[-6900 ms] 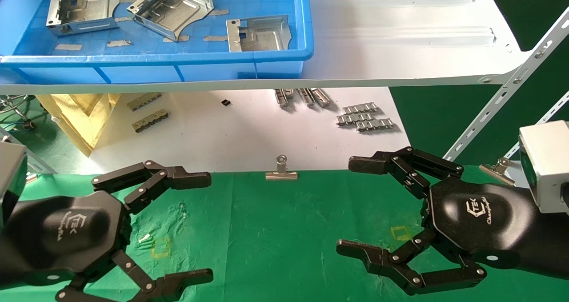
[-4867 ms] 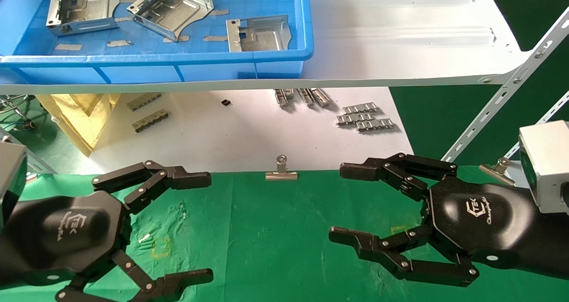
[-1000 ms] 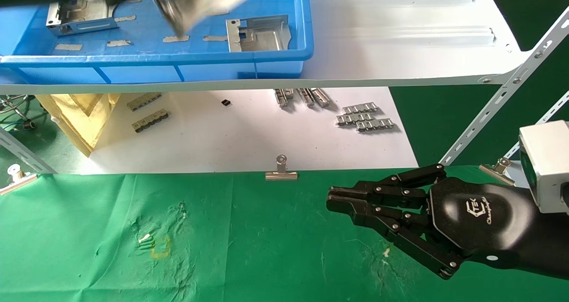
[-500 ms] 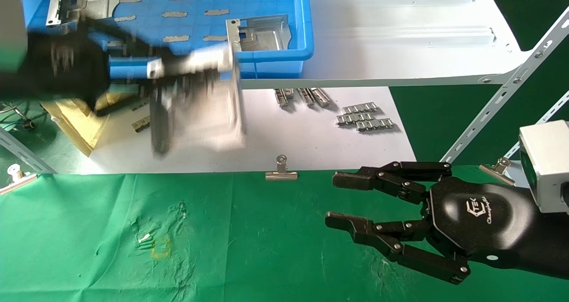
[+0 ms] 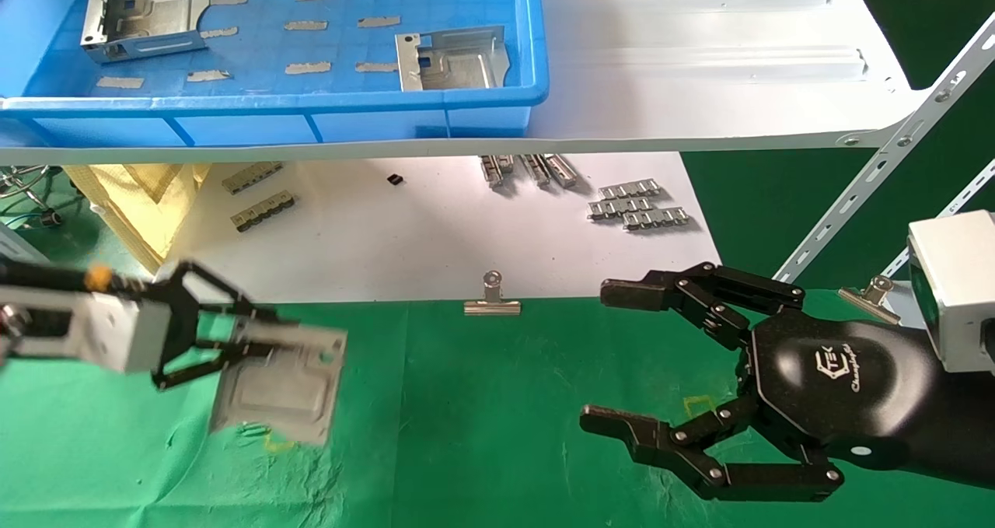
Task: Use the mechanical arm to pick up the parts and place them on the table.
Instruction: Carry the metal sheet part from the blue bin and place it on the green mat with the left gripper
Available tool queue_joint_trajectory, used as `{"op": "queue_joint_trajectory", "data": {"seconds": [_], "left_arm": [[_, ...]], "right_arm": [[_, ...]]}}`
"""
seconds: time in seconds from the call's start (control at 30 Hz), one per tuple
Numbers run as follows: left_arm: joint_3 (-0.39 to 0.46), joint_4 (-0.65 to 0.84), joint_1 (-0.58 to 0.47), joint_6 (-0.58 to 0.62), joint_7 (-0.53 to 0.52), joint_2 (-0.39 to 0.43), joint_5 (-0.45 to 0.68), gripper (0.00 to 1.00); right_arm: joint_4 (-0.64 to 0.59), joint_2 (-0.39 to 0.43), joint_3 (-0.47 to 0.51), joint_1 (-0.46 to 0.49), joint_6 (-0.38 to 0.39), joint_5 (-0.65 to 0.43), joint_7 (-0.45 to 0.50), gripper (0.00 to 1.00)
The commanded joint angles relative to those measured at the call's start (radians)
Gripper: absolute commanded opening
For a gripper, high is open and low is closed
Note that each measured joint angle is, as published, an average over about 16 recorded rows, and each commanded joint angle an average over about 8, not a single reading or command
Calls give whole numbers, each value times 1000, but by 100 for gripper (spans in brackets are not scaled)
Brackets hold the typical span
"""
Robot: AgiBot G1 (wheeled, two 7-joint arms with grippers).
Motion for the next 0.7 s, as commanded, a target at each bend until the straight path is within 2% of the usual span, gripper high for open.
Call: {"op": "queue_joint_trajectory", "data": {"seconds": [0.03,0.17,0.2,0.23,0.43,0.47,0.5,0.7], "left_arm": [[30,44,1,-4,57,16,45,0],[44,121,18,2,106,40,43,0],[47,138,21,2,116,45,41,1],[50,152,23,1,124,50,40,7],[67,227,28,-11,180,77,48,81],[68,240,28,-13,189,81,49,93],[68,252,27,-16,197,84,49,99],[65,322,22,-22,225,101,40,100]], "right_arm": [[0,0,0,0,0,0,0,100],[0,0,0,0,0,0,0,100],[0,0,0,0,0,0,0,100],[0,0,0,0,0,0,0,100],[0,0,0,0,0,0,0,100],[0,0,0,0,0,0,0,100],[0,0,0,0,0,0,0,100],[0,0,0,0,0,0,0,100]]}}
